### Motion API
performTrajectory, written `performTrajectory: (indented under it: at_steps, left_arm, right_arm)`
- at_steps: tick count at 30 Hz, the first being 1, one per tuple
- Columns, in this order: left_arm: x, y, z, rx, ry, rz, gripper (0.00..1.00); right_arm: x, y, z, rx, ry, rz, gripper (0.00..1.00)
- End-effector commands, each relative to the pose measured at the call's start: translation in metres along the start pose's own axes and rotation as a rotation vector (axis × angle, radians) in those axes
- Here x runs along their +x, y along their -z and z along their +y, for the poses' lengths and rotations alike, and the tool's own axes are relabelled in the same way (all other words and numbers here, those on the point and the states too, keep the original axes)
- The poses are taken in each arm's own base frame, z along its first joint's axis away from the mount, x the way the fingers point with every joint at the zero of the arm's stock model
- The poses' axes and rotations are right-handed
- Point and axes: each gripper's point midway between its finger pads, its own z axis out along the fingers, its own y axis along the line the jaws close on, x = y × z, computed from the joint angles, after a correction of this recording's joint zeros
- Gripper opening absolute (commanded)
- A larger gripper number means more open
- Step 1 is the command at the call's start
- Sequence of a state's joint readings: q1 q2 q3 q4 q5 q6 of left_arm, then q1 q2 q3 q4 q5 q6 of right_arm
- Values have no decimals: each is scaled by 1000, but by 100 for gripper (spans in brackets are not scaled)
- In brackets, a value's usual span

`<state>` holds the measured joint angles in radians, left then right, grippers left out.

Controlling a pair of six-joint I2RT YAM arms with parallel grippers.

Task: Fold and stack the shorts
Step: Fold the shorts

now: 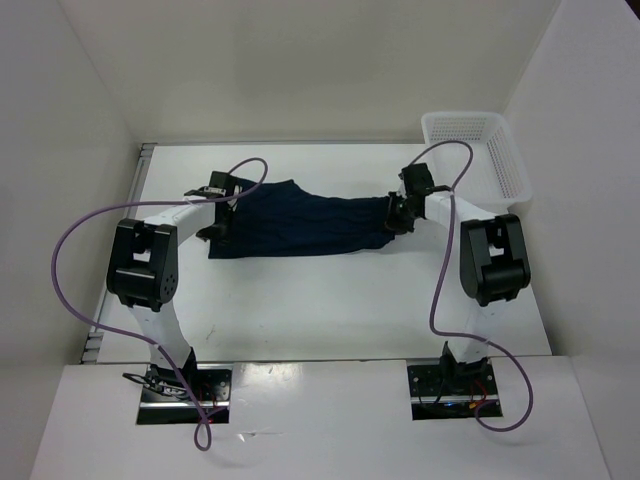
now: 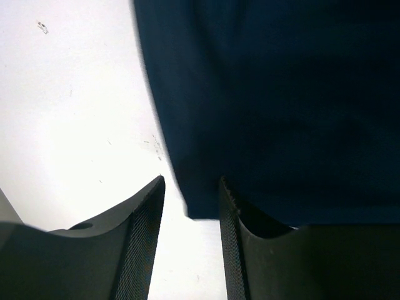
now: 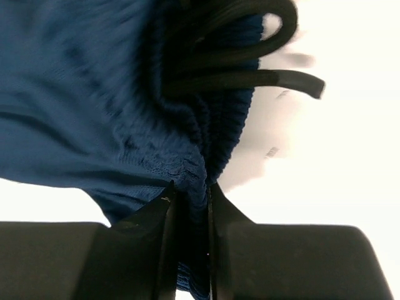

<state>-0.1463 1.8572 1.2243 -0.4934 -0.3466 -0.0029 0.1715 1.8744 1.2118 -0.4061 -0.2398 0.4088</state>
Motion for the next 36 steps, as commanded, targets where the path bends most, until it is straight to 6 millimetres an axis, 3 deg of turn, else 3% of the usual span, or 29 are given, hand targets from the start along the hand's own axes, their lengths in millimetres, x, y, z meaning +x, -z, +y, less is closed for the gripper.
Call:
performTrajectory:
  at_steps: [1,7,11,13,17,22,26,29,32,36]
  left_arm:
    - [-12,7,8,-22,16,-44,47]
    - [-37,25,0,62,27,-96,49]
    - [-57,30,-29,119,-22,-129,52]
    - [-72,33,-54,152,-67,-154,54]
    - [-89,35,-119,276,-161,-178,55]
    - [-99,30,-169,343,-233,-193,59]
    - [-99,11,-187,338,-257,-173,59]
    - [-98,-4,-180,268,-257,-156,46]
    - [-94,-12,-178,246,-260,-144,33]
    - [-100,-19,-183,247,-255,-159,16]
  right_arm:
    - [-52,53,-4,60,137,-167,0]
    - [-113,116,-14,123,241,-361,0]
    - [-136,146,-17,145,258,-461,0]
    - [-146,153,-28,180,277,-490,0]
    - [-156,161,-26,194,321,-518,0]
    - [-174,171,-28,245,361,-558,0]
    - [-181,165,-10,288,443,-570,0]
    - [-178,159,13,304,506,-578,0]
    - [-164,147,31,286,521,-549,0]
    - [-130,120,60,250,573,-482,0]
